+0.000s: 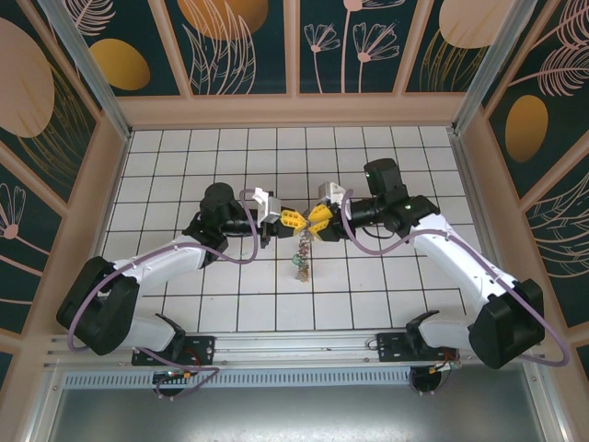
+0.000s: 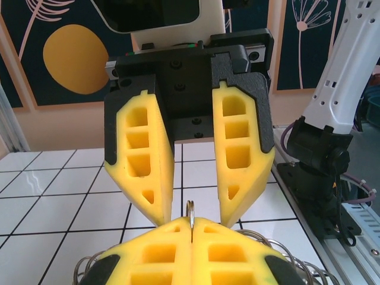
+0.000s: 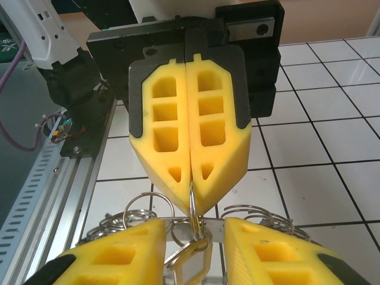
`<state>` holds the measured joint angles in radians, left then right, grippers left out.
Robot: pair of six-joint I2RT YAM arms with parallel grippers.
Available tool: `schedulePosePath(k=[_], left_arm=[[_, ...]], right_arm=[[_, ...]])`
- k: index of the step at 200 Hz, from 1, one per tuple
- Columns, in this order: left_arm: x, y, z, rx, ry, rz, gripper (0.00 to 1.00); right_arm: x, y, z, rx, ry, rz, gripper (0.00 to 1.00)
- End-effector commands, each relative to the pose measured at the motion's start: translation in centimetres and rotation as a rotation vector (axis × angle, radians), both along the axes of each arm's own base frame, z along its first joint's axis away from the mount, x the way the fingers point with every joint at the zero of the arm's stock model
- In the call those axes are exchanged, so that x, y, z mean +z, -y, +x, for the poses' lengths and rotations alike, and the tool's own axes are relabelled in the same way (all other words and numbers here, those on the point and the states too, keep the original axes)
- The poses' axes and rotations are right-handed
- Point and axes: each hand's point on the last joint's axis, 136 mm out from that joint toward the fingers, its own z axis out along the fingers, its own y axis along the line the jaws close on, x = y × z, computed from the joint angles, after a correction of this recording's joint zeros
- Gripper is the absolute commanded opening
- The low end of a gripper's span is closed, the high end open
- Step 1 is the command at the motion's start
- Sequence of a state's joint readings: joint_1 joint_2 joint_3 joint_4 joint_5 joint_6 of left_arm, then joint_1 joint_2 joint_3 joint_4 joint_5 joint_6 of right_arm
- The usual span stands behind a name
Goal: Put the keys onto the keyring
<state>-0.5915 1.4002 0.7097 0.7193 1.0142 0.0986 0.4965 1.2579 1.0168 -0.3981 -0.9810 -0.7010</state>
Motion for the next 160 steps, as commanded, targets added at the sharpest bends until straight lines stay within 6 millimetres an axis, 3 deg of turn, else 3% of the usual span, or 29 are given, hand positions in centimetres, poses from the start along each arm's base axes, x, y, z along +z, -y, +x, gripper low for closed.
schedulePosePath(k=[1,19,62,75,115,160], left_arm=[[2.8,0.3,-0.2,-0.03,0.077,-0.061,0.0],[2.8,0.3,-0.2,-0.03,0.077,-0.062,0.0],[2.9,0.2,-0.1,-0.017,0.076,-0.048,0.0],[2.1,0.3,0.2,-0.003,0.074,0.008,0.0],[-0.7,-0.2,0.6,0.024,0.091,0.175,0.17],[-2.4,-0.1,1.2,0.013,0.058,0.283,0.18]], right_arm=[[1.6,-0.8,-0.3,0.057,0.035,0.048,0.28],[1.3,-0.8,-0.4,0.066,0.025,0.041,0.11],[-0.4,-0.5,0.0,0.033,0.003,-0.027,0.0],[-0.8,-0.4,0.2,0.013,0.011,-0.048,0.0],[-1.2,-0.5,1.4,-0.054,0.073,-0.112,0.0],[-1.6,-1.9,2.0,-0.058,0.126,-0.169,0.0]])
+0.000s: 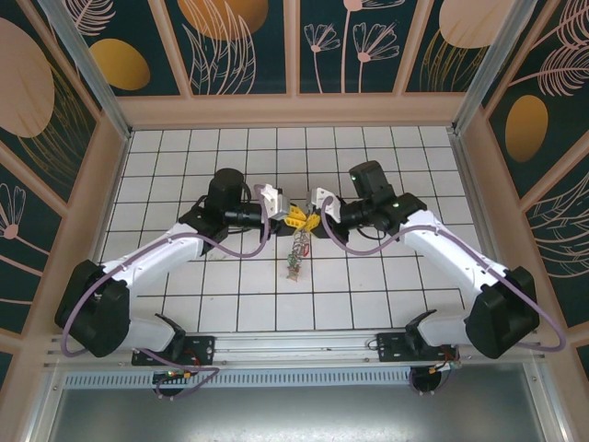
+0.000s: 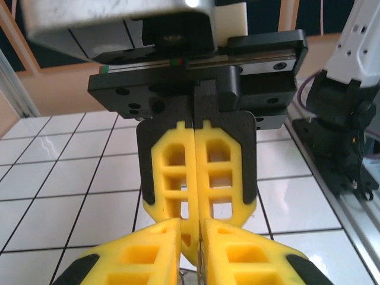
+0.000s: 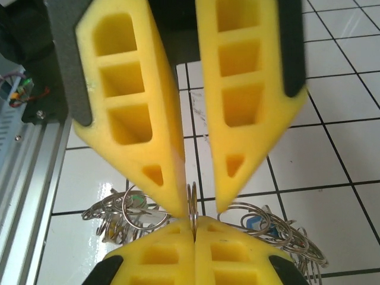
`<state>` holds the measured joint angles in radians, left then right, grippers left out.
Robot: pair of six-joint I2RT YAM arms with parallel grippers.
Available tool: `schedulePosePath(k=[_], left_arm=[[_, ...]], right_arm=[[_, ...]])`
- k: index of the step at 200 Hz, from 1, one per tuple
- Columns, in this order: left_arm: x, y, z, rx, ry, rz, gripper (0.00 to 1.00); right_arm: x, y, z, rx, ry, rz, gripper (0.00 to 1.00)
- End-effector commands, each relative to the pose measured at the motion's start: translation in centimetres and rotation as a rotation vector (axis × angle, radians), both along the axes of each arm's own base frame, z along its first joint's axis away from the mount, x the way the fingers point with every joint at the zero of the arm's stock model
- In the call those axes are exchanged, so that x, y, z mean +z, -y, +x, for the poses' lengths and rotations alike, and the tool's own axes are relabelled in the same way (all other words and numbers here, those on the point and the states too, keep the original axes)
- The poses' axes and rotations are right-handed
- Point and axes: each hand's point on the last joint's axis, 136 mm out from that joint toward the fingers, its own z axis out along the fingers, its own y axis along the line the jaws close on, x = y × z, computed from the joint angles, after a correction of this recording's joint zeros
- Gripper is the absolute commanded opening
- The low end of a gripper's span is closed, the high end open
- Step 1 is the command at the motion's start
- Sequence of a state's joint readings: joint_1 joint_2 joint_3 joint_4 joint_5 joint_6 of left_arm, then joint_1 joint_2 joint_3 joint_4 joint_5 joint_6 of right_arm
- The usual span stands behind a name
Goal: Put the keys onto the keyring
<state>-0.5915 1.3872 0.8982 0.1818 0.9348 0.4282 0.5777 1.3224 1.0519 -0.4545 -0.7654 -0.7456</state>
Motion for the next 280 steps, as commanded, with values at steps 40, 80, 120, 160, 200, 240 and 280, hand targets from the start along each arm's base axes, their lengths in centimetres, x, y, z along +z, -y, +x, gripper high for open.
schedulePosePath(k=[40,80,120,160,200,240,280], left_arm=[[-2.0,-0.4,-0.4,-0.018,-0.016,0.106,0.18],[-2.3,-0.5,-0.7,-0.029,-0.039,0.116,0.11],[-2.9,-0.5,-0.6,-0.027,-0.054,0.143,0.1],[-2.9,-0.3,-0.5,-0.051,-0.062,0.165,0.16],[-3.1,-0.3,-0.7,-0.075,-0.046,0.177,0.0],[1.1,-0.5,-0.9,-0.064,0.03,0.021,0.0],[3.6,-1.0,-1.2,-0.067,0.055,-0.116,0.0]], right_arm=[[2.4,-0.9,0.9,0.006,0.096,0.019,0.0],[2.6,-0.9,0.7,0.02,0.085,0.018,0.0],[2.7,-0.8,0.6,0.022,0.091,0.013,0.0],[2.6,-0.7,0.6,0.022,0.09,0.006,0.0],[2.7,-0.8,0.6,0.023,0.09,0.014,0.0],[3.1,0.4,0.1,0.026,0.078,0.054,0.27],[3.0,1.5,0.3,0.018,0.055,0.052,0.23]])
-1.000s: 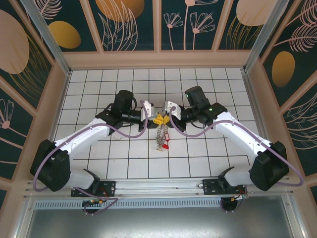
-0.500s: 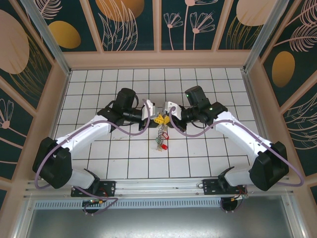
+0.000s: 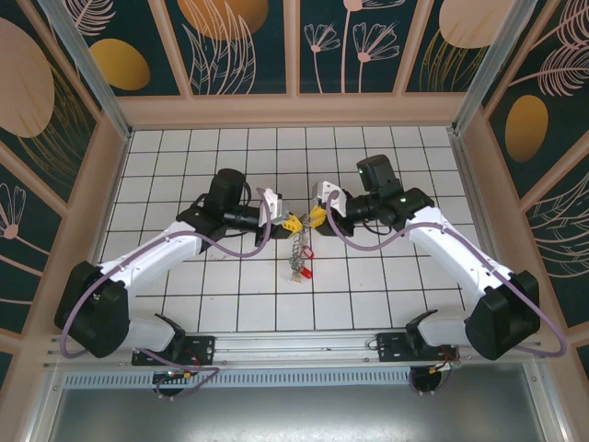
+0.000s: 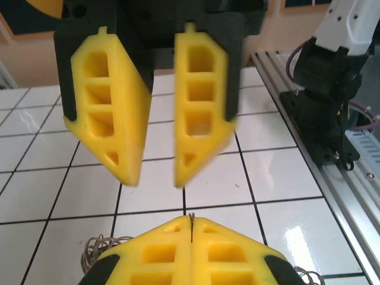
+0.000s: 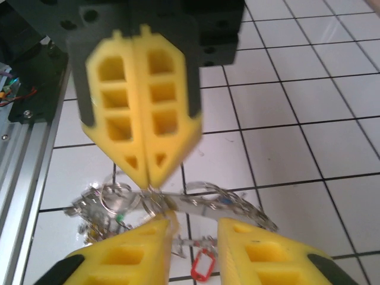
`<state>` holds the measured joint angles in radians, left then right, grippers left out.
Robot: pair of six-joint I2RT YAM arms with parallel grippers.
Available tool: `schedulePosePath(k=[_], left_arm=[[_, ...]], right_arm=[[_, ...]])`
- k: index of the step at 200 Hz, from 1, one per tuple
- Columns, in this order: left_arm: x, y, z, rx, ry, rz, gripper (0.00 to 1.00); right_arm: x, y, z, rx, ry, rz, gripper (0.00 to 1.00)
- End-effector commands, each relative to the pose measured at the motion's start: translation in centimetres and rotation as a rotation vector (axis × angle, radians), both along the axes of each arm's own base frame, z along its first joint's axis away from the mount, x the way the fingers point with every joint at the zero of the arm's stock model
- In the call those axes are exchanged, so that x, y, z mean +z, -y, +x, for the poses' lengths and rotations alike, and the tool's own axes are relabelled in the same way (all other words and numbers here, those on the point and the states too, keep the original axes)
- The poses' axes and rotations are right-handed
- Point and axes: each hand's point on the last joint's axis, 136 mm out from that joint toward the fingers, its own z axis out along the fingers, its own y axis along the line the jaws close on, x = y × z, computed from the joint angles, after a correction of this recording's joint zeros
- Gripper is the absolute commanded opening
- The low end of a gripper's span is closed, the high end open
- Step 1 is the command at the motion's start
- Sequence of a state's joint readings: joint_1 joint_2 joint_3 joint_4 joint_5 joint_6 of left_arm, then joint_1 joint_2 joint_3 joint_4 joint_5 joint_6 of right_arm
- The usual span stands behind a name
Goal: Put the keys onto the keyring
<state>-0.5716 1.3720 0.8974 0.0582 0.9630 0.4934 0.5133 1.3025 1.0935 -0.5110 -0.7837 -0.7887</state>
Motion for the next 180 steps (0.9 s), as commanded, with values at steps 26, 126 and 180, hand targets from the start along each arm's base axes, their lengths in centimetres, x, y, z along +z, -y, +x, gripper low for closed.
schedulePosePath(k=[26,126,180], left_arm=[[5.0,0.1,-0.6,-0.05,0.065,-0.201,0.0],[4.8,-0.2,-1.1,-0.039,0.032,-0.268,0.0],[5.2,-0.2,-1.2,-0.046,0.031,-0.307,0.0]], right_arm=[[1.4,-0.1,-1.5,0.057,0.024,0.068,0.25],[0.1,-1.9,-3.1,0.174,-0.06,0.049,0.28],[-0.1,-2.7,-2.5,0.168,-0.057,0.044,0.0]])
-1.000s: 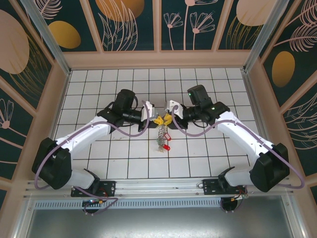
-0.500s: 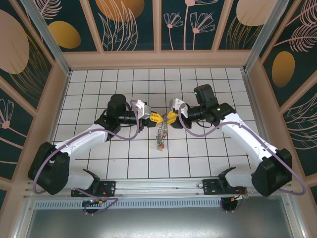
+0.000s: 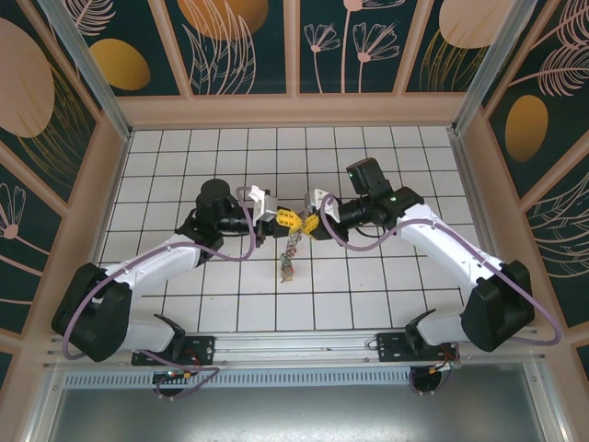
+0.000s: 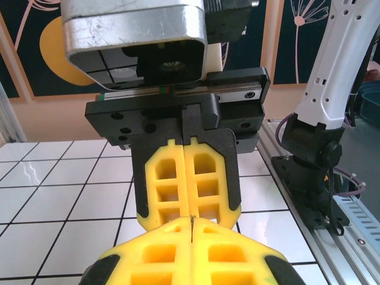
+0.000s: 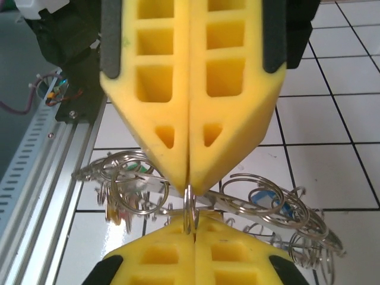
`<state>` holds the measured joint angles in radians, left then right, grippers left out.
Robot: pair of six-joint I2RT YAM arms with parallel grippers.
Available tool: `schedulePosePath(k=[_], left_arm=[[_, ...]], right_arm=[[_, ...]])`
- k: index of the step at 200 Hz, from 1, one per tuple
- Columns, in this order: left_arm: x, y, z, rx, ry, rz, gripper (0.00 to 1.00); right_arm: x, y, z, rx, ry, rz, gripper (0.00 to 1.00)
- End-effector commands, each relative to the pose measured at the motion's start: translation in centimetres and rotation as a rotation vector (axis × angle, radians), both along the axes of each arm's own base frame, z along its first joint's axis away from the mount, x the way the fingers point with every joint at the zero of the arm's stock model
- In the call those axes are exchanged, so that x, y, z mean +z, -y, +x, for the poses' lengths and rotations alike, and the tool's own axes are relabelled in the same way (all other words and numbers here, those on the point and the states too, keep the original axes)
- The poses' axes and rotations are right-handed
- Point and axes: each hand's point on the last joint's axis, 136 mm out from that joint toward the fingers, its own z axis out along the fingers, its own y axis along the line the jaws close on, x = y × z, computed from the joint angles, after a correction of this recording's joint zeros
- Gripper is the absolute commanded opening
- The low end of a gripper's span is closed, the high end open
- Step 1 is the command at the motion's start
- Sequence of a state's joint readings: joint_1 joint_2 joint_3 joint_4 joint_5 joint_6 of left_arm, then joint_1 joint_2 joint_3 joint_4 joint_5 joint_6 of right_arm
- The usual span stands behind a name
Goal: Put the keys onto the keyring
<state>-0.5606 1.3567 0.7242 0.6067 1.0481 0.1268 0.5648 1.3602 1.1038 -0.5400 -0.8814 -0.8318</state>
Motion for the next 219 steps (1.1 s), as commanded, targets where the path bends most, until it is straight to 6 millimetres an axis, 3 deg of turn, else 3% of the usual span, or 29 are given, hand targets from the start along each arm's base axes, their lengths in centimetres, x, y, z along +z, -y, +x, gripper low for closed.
schedulePosePath(k=[1,57,112,149,188,219], left_arm=[[2.5,-0.2,-0.5,-0.026,0.079,-0.088,0.0],[3.0,0.1,-0.5,-0.023,0.079,-0.141,0.0],[2.5,0.0,-0.5,-0.015,0.065,-0.149,0.0],[2.3,0.0,-0.6,-0.017,0.063,-0.144,0.0],[1.9,0.2,-0.6,-0.026,0.056,-0.135,0.0],[2.0,0.3,-0.4,-0.02,0.058,-0.137,0.0]], right_arm=[[0.8,-0.8,-0.1,0.029,0.008,0.022,0.0],[0.7,-1.3,1.0,-0.011,0.025,0.027,0.05],[1.9,0.1,1.2,-0.066,0.086,0.062,0.18],[2.3,0.4,-0.3,-0.016,0.098,0.093,0.22],[2.5,0.1,-0.2,-0.001,0.092,0.108,0.2],[2.6,-0.2,-0.8,0.05,0.084,0.119,0.01]])
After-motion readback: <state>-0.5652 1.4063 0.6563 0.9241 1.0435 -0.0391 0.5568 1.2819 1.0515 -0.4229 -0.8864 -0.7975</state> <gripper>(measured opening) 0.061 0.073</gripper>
